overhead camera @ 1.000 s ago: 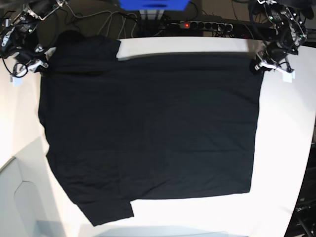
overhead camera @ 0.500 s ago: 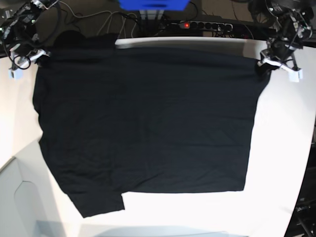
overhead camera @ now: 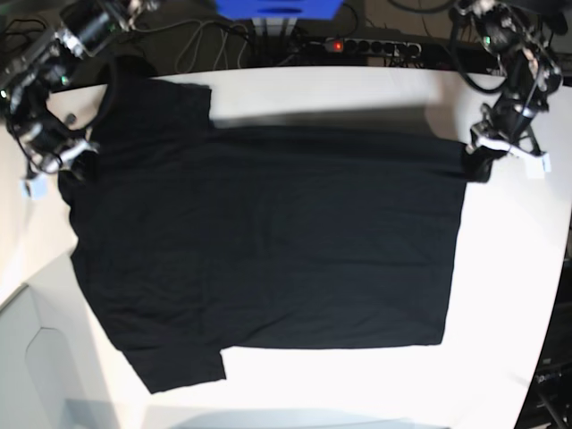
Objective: Fold the T-shirt properly
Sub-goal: 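Drag the shirt across the table with both grippers holding its corners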
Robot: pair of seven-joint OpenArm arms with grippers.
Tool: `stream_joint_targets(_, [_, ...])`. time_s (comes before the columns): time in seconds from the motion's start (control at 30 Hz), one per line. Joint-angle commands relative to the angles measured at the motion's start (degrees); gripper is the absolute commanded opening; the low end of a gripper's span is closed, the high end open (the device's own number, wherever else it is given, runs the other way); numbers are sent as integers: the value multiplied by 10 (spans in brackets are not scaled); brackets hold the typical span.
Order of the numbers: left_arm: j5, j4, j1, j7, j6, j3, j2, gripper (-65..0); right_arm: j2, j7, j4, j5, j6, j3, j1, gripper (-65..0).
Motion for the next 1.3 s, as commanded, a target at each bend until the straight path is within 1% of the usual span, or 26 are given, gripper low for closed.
stream_joint_targets(0.0, [-9, -8, -15, -6, -1, 2, -9, -646, 10, 9, -6, 6, -7, -3, 13, -650])
stream_joint_targets(0.03, [-8, -25, -31, -6, 0, 5, -10, -646, 10, 9, -21, 6, -21, -11, 20, -650])
stream_joint_targets(0.07, [-8, -41, -47, -6, 0, 4, -10, -646, 11, 26, -34, 6, -29, -23, 25, -650])
stream_joint_targets(0.17, [-8, -74, -77, -6, 0, 4, -24, -646, 12, 82, -55, 6, -32, -54, 26, -650])
stream_joint_targets(0.2, [-8, -81, -86, -6, 0, 4, -26, -646, 19, 100, -60, 6, -32, -64, 26, -650])
stream_joint_targets(0.23, [-8, -89, -97, -6, 4, 4, -30, -646, 24, 116, -65, 6, -33, -76, 27, -650])
stream_joint_targets(0.27, [-8, -97, -106, -6, 17, 4, -33, -646, 27, 130, -72, 6, -33, -90, 33, -650])
stream_joint_targets(0.33, [-8, -106, -118, -9, 45, 2, -40, -646, 31, 146, -88, 6, -33, -97, 41, -650])
stream_joint_targets(0.4, [-8, -110, -129, -12, 59, 4, -50, -646, 34, 160, -102, 6, -33, -96, 50, -650])
stream_joint_targets(0.47, [-8, -119, -140, -12, 64, 4, -52, -646, 46, 171, -115, 6, -34, -96, 58, -650])
stream_joint_targets(0.6, [-8, -152, -173, -12, 65, 4, -52, -647, 55, 188, -159, 6, -34, -97, 80, -650])
stream_joint_targets(0.67, [18, -161, -189, -12, 65, 4, -52, -647, 66, 200, -178, 6, -34, -96, 83, -650])
stream_joint_targets(0.77, [91, -165, -218, -13, 65, 4, -46, -647, 68, 221, -194, 6, -34, -98, 84, -650])
stream_joint_targets(0.87, [159, -165, -240, -13, 65, 4, -25, -647, 68, 235, -194, 6, -35, -98, 80, -650])
stream_joint_targets(0.97, [211, -165, -255, -13, 62, 4, -15, -647, 66, 237, -194, 6, -35, -99, 79, -650])
stream_joint_targets(1.13, [253, -165, -273, -13, 64, 4, 3, -646, 65, 237, -194, 6, -35, -99, 79, -650])
stream_joint_targets(1.27, [283, -165, -285, -13, 64, 4, 5, -646, 64, 237, -194, 6, -35, -99, 78, -650])
